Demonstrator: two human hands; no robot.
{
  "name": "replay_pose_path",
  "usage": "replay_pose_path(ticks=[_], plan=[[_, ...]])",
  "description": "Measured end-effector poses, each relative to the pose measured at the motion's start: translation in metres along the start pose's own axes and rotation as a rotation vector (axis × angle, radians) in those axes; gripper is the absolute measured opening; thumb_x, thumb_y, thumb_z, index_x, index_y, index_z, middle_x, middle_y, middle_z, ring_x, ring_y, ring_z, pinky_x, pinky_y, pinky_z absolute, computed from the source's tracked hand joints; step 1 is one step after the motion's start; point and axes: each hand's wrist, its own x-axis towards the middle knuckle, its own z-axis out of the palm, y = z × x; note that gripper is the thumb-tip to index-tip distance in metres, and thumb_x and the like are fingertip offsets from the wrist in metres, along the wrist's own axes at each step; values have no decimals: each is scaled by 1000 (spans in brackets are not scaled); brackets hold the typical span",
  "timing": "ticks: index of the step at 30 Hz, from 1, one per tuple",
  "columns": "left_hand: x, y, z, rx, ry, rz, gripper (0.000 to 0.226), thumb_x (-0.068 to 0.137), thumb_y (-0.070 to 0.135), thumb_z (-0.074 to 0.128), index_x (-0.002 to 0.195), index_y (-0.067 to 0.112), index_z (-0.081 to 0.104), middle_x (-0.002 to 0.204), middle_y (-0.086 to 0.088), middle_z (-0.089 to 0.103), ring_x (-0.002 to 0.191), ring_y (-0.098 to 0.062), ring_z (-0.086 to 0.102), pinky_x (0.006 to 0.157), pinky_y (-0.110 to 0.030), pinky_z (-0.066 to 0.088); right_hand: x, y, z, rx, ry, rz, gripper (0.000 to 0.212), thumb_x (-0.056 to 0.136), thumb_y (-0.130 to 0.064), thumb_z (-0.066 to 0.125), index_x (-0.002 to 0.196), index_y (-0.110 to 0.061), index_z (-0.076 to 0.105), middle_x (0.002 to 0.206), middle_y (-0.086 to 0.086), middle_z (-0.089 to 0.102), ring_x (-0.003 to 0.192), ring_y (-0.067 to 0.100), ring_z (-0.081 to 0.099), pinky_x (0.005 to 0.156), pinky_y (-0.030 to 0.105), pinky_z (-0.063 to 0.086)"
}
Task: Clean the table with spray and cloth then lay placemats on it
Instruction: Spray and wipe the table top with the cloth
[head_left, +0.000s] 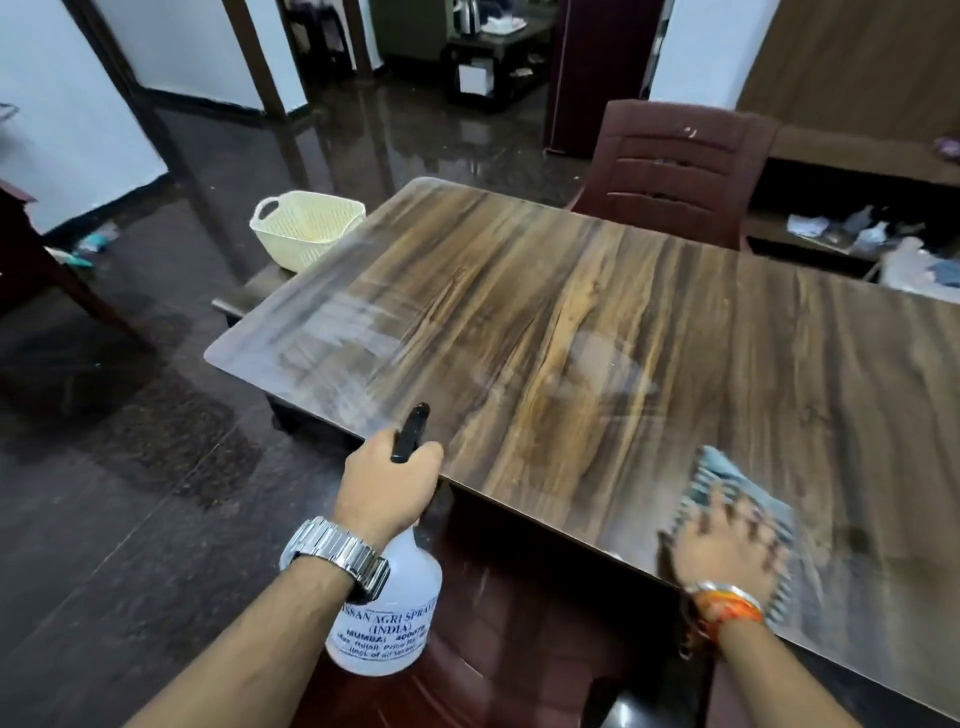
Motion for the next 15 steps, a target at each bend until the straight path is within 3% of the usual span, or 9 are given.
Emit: replay_pose_path(ticks=[3, 7, 10, 12, 15], plan=[[-6, -12, -19, -39, 20, -19, 19, 77, 27, 57, 70, 13, 46, 60, -1, 50, 54, -25, 49, 55, -32, 38, -7, 25, -14, 75, -9, 209, 72, 83, -52, 12, 149, -26, 25, 159, 4, 15, 146, 31, 5, 116, 51, -1], [-4, -23, -42, -26, 42, 3, 20, 79, 26, 57, 71, 12, 45, 60, -3, 50, 54, -24, 50, 56, -32, 38, 11, -4, -11, 92, -30, 263, 58, 95, -47, 20, 151, -30, 17, 161, 0, 6, 146, 31, -4, 116, 51, -8], [5, -33, -53, -33, 50, 5, 20, 80, 24, 57, 72, 12, 43, 61, -2, 47, 48, -22, 49, 55, -31, 37, 50, -41, -6, 72, -71, 150, 59, 95, -50, 20, 151, -32, 17, 161, -3, 6, 146, 29, -4, 116, 50, -7], [12, -39, -62, -31, 60, 33, 21, 74, 30, 55, 71, 13, 43, 63, -1, 46, 54, -22, 46, 57, -32, 35, 73, -79, -4, 55, -79, 65, 58, 95, -50, 23, 150, -31, 18, 161, -3, 7, 146, 29, -2, 116, 49, -6], [34, -51, -82, -21, 68, 40, 20, 81, 25, 58, 71, 14, 45, 64, 0, 49, 60, -21, 44, 58, -33, 36, 85, -156, 11, 54, -103, -78, 58, 95, -50, 27, 150, -32, 21, 160, -3, 10, 146, 29, 1, 117, 49, -3]])
